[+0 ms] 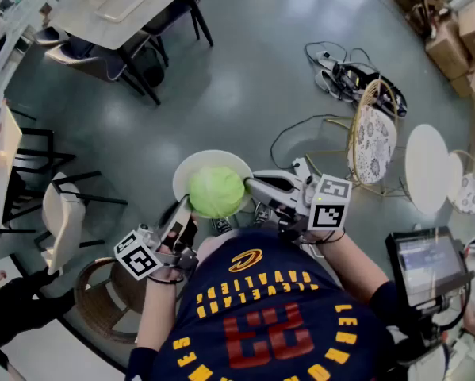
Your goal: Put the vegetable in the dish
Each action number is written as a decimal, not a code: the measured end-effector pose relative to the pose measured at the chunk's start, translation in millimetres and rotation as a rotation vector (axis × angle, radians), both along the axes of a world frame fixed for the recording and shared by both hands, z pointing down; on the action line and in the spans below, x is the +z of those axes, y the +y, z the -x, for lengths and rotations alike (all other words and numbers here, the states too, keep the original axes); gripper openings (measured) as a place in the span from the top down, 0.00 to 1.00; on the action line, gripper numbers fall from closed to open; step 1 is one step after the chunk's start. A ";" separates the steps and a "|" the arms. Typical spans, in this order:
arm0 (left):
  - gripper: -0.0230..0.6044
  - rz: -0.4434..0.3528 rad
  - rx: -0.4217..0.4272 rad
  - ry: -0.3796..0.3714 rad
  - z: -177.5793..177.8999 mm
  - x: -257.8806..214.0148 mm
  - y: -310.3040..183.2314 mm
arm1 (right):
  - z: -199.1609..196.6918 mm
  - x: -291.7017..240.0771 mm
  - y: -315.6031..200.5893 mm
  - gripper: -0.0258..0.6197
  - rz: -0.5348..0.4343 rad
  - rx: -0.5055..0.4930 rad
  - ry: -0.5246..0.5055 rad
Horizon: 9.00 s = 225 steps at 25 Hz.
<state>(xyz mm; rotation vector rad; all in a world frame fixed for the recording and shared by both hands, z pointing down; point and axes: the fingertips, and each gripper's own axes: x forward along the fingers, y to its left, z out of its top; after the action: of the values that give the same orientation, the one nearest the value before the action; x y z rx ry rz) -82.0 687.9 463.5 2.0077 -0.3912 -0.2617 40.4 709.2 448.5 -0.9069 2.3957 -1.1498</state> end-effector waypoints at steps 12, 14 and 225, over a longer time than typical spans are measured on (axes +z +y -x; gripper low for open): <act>0.94 0.288 -0.020 -0.004 -9.7 28.9 2.6 | -9.8 35.4 -0.5 0.93 0.217 0.060 -0.094; 0.95 0.335 -0.013 -0.012 -13.8 37.8 4.0 | -14.2 51.5 0.8 0.93 0.309 0.086 -0.139; 0.93 0.645 -0.520 -0.099 12.5 242.5 -1080.6 | 17.8 252.6 -1161.9 0.93 0.657 -0.414 0.209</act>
<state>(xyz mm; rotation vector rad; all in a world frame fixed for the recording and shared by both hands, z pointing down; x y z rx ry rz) -94.6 -392.7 706.0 1.2643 -0.9339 -0.3080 22.6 -452.7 701.0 -0.7395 2.4666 -2.1804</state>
